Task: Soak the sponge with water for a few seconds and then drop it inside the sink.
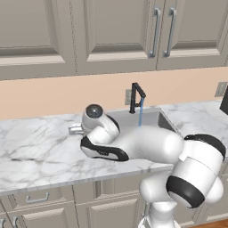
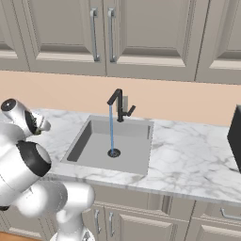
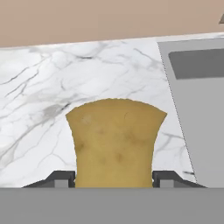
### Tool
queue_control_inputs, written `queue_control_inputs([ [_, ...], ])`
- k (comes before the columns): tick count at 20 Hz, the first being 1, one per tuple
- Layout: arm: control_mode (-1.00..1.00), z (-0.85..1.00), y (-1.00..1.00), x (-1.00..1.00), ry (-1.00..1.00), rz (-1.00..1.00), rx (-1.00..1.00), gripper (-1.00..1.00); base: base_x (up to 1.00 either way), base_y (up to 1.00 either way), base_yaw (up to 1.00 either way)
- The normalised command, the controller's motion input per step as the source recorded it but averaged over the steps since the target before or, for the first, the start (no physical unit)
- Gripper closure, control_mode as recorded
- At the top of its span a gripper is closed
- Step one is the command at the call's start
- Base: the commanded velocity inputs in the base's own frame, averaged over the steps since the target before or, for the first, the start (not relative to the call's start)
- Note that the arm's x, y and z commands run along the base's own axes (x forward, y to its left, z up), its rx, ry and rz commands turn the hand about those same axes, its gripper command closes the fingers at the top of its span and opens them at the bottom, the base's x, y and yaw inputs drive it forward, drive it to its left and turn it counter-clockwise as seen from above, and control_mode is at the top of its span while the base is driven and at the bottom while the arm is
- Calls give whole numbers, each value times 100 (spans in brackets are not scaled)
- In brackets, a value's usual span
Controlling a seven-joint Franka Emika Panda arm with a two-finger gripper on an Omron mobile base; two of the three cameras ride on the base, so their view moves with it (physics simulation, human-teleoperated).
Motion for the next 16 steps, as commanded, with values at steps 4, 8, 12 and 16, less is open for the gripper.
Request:
queue_control_inputs([
  [4, -100, 26, -45, -14, -18, 0, 0, 100, 0, 0, 0],
  [8, -100, 21, -45, -1, -13, 0, 0, 100, 0, 0, 0],
  [12, -100, 13, -38, -3, -5, 0, 0, 100, 0, 0, 0],
  [16, -100, 1, -46, -5, -3, 0, 0, 100, 0, 0, 0],
])
